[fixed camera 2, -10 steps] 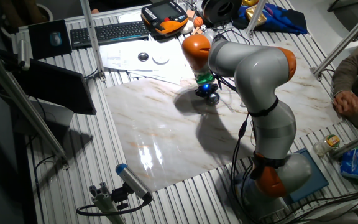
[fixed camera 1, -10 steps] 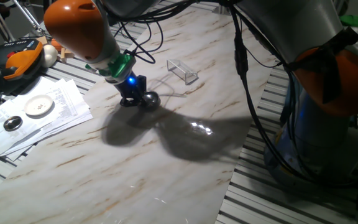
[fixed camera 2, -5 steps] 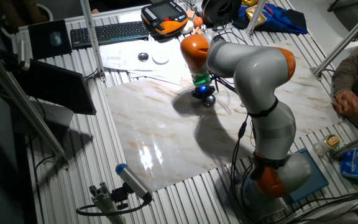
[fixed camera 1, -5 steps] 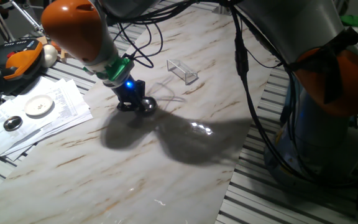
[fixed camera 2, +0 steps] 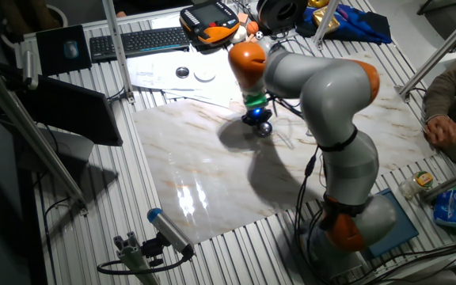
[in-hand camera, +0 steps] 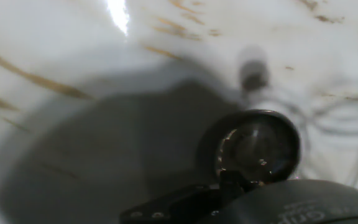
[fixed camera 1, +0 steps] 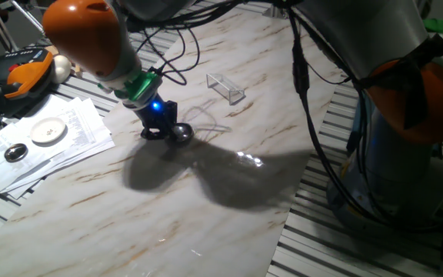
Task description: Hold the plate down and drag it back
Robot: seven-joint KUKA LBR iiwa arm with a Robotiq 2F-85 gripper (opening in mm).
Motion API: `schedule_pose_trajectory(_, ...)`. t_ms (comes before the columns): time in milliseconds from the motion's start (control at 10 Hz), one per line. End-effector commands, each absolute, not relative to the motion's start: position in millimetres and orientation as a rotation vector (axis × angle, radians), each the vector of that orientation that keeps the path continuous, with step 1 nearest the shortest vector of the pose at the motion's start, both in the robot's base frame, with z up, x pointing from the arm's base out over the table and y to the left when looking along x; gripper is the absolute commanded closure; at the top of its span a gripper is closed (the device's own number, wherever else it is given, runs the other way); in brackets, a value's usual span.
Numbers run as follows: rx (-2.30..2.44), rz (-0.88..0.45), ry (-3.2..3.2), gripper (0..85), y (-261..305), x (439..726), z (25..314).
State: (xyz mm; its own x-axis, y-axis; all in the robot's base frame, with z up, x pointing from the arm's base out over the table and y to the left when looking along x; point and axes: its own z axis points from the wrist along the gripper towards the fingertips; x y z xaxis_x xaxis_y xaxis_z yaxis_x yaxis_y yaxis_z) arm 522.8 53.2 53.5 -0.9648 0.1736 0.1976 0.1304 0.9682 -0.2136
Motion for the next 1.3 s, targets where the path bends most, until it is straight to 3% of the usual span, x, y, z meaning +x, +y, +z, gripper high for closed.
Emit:
schedule_pose_trajectory(0, -0.190, 0.272, -2.900, 85.0, 44.7, 524.4, 65.4)
schedule_pose_trajectory(500, -0.073, 0.256, -2.904, 85.0, 15.9, 514.8, 107.3)
schedule_pose_trajectory(1200, 0.008, 0.150, -2.917, 85.0, 12.6, 492.9, 119.2)
